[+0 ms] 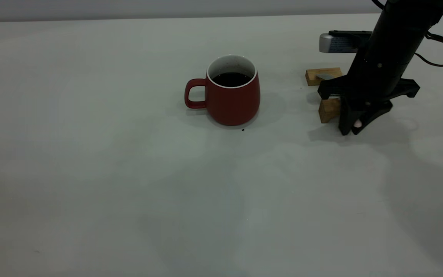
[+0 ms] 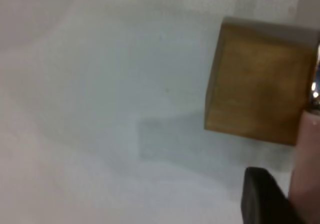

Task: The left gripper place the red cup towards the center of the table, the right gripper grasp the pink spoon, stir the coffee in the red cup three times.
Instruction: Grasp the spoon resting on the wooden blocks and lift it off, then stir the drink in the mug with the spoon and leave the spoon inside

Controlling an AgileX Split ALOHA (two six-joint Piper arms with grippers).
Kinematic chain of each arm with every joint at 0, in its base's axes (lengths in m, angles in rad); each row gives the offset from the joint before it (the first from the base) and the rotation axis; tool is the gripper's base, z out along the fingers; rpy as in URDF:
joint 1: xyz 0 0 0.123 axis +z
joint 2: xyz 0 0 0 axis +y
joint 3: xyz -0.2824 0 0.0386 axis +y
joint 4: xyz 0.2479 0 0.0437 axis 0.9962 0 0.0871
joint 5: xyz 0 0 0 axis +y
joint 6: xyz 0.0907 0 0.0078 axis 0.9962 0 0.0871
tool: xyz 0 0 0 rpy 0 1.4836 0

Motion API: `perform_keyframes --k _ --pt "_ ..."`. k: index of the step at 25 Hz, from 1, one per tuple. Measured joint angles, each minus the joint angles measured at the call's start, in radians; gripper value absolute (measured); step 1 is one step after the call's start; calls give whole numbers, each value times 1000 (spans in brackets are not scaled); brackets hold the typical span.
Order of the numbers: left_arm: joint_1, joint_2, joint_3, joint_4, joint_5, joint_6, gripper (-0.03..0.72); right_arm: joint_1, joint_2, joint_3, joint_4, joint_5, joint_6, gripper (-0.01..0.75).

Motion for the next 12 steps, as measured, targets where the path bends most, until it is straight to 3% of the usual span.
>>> perform_keyframes --k 3,6,12 --pt "0 0 0 0 0 0 482 0 -37 0 0 40 1 123" --pt "0 0 0 0 0 0 482 0 -113 0 42 157 3 123" --pt "0 0 0 0 0 0 482 0 -254 0 359 440 9 123"
